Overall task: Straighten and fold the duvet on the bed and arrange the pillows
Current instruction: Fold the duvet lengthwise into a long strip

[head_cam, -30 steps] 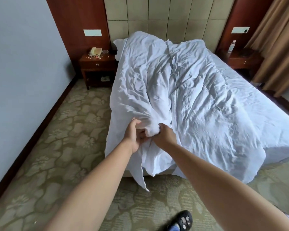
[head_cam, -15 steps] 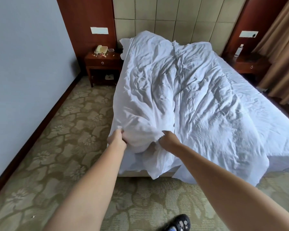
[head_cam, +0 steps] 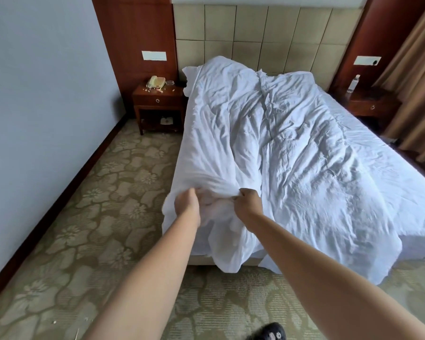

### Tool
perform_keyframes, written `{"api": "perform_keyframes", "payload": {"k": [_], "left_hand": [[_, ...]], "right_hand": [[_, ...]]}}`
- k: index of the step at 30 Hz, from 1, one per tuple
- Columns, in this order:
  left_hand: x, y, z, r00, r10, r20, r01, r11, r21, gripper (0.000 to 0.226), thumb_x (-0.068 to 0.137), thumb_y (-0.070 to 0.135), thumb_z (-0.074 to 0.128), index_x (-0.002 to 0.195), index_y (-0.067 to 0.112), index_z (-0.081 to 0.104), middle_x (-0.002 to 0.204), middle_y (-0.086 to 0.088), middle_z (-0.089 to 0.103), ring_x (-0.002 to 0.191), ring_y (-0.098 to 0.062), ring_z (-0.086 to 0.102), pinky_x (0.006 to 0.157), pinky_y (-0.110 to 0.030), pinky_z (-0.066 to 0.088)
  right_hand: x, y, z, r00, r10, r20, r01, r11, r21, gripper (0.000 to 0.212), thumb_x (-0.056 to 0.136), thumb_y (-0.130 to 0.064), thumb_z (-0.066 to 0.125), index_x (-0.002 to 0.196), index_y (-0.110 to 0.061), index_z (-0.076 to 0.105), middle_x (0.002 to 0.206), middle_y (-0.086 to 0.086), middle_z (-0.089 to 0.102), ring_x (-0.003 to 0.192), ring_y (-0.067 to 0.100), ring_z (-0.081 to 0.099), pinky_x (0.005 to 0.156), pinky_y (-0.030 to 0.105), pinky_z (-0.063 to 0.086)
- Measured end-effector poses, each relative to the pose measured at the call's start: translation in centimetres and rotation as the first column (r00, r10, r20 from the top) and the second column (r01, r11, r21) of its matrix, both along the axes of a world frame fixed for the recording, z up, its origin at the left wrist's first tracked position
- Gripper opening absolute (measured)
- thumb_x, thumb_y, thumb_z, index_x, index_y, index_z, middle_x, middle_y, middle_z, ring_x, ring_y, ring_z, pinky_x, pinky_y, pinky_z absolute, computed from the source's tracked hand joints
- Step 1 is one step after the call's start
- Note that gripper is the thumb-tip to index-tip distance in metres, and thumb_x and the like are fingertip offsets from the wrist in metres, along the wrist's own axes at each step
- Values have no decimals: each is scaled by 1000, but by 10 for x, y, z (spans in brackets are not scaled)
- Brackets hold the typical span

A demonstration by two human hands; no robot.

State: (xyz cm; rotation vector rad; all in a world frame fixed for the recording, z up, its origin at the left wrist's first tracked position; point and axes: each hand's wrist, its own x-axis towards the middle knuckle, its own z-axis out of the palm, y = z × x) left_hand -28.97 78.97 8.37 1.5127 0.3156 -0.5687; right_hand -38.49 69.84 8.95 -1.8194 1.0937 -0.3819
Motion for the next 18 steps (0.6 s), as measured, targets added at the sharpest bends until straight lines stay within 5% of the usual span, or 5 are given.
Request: {"api": "perform_keyframes", "payload": {"k": [3,7,11,13,18], "left_hand": [[-15,14,-17,936,-93,-340,67,994,-87,60,81,58,53,125,18,51,120,-9,58,107,-34,54,91,-49,46],[-8,16,-14,912,-111,-394,7,967,-254,37,86,49,59,93,12,64,86,-9,64,78,-23,61,77,-36,51],[14,8,-7,958,-85,-274,27,978,-208,40,70,35,62,99,10,71,99,-13,71,88,-33,67,82,-43,56],[17,-6,3,980,-49,-191,11,981,-194,47,63,34,60,101,10,71,100,-11,71,86,-32,67,77,-40,57],[1,-33,47,993,38,115,-45,998,53,39,82,21,49,115,4,63,109,-9,65,93,-30,63,74,-32,50]], "right_hand": [[3,13,8,996,85,6,-85,996,33,13,85,-6,53,76,-6,63,63,3,53,61,22,49,49,24,33],[-5,14,3,994,104,-46,-102,994,50,27,81,-2,40,86,-1,66,78,9,59,74,24,53,62,28,39],[-16,0,4,962,176,-208,-188,982,-37,24,89,-3,39,70,-8,53,89,15,59,86,29,55,66,25,34],[-21,-3,6,940,199,-277,-230,969,-85,20,92,-7,39,83,-4,56,102,18,61,99,33,58,68,24,35],[-29,-14,19,986,159,-41,-161,984,-72,24,96,-22,42,114,-13,56,97,6,59,77,19,57,59,23,40]]}}
